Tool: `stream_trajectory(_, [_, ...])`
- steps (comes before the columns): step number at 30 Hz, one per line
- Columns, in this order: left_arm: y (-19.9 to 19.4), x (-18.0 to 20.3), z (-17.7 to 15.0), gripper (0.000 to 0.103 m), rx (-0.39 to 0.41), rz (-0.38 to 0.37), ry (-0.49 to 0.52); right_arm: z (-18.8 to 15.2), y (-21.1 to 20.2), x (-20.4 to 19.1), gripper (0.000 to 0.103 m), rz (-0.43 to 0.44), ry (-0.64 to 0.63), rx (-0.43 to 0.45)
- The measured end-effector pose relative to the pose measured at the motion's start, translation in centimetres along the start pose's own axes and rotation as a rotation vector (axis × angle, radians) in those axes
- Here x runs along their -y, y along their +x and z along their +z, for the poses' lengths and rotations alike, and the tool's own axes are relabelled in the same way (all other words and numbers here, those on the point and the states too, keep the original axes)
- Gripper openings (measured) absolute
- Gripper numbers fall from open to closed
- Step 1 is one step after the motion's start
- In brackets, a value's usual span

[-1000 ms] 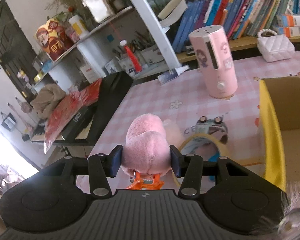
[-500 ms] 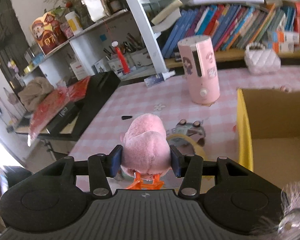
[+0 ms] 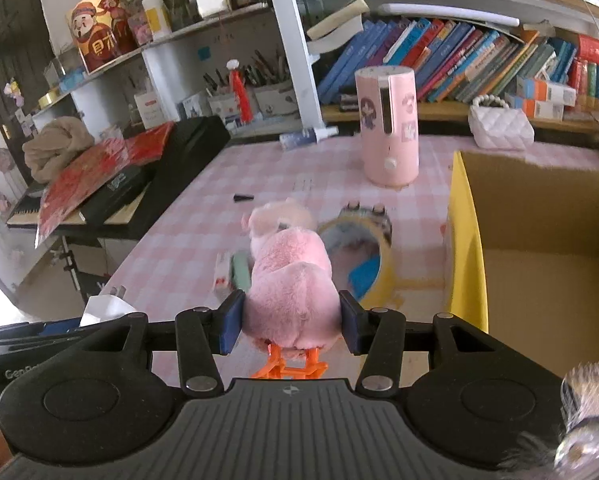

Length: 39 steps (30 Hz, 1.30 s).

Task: Organize objects
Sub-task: 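Lift the chick and charger and carry both toward the yellow box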

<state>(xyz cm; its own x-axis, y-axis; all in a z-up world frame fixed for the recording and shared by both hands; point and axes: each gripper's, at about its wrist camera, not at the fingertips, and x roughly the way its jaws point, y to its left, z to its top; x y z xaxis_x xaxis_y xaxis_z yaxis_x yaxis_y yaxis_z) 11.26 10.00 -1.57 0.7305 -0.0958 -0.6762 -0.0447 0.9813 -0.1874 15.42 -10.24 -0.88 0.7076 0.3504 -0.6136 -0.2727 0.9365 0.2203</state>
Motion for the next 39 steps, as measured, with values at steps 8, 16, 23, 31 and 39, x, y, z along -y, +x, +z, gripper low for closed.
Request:
stream_trajectory(8, [-3.3,0.3,-3.0,0.042,-0.006,-0.039,0.022,-3.3,-3.7,-1.5,0.047,-0.03,-0.015,-0.004])
stream_trajectory(16, [-5.5,1.3,-5.7,0.042,-0.035,-0.103,0.077,-6.7,-7.3,-1.6,0.047,-0.098,0.003,-0.016])
stream_trajectory(23, [-6.7,2.7,-7.5,0.042,-0.055,-0.154,0.124,-9.5,-10.1,-1.0,0.047,-0.153,0.048,-0.02])
stream_trajectory(31, [-7.3,4.8,-9.1,0.042,-0.08,-0.215,0.189,-12.6,-13.1,0.1,0.047,-0.213,0.108,-0.02])
stream_trajectory(39, [-7.4,7.8,-9.7,0.042,-0.094,-0.288,0.273,-14.3,-15.5,2.0,0.047,-0.29,0.18,-0.016])
